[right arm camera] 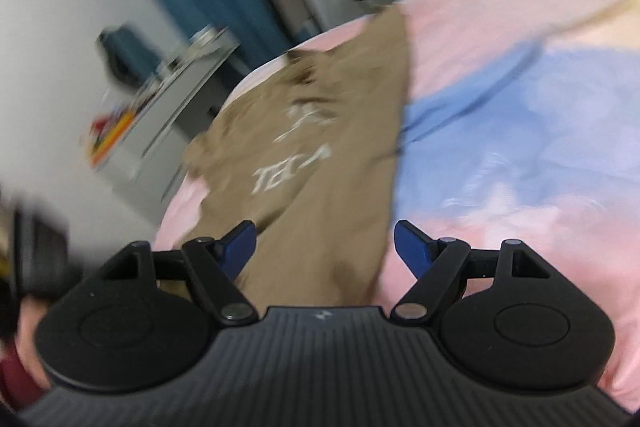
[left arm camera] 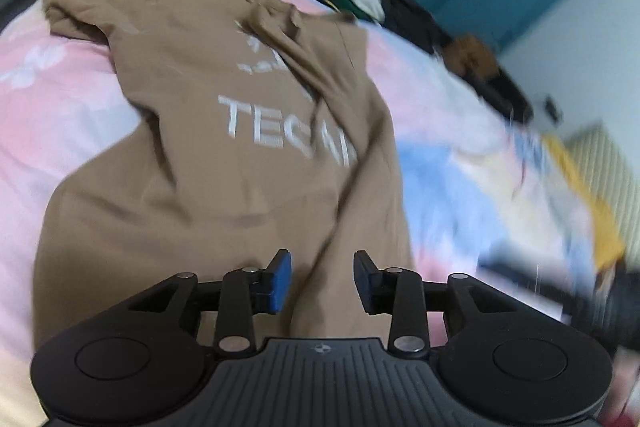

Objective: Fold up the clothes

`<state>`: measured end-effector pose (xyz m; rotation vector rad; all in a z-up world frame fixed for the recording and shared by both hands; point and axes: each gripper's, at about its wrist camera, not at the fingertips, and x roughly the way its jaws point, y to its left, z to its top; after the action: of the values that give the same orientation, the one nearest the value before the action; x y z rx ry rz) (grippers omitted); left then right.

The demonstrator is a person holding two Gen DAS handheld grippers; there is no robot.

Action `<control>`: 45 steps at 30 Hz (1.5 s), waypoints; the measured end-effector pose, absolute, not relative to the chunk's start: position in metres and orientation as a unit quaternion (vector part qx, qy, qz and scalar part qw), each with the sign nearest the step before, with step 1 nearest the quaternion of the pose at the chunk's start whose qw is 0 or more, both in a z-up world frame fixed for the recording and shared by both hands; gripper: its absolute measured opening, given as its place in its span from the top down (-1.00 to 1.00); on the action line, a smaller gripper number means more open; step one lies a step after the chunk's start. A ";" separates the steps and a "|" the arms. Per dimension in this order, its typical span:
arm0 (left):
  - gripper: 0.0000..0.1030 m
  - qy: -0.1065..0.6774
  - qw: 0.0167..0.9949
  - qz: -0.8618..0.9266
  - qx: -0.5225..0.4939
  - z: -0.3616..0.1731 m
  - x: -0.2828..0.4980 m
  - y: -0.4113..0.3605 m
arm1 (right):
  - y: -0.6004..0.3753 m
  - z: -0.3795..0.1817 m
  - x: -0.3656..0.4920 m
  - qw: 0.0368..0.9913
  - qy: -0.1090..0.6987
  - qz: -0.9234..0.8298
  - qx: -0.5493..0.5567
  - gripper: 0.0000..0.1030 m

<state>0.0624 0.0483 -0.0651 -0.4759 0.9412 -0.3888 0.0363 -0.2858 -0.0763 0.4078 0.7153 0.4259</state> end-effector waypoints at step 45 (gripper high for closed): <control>0.54 0.429 0.900 -0.072 -0.038 -0.076 0.276 -0.051 | -0.190 -0.131 0.049 0.779 0.499 0.381 0.014 0.44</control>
<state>0.2763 -0.0505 -0.0762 -0.0782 0.8868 -0.1496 0.0486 -0.1904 -0.1313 0.0297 1.0778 0.8228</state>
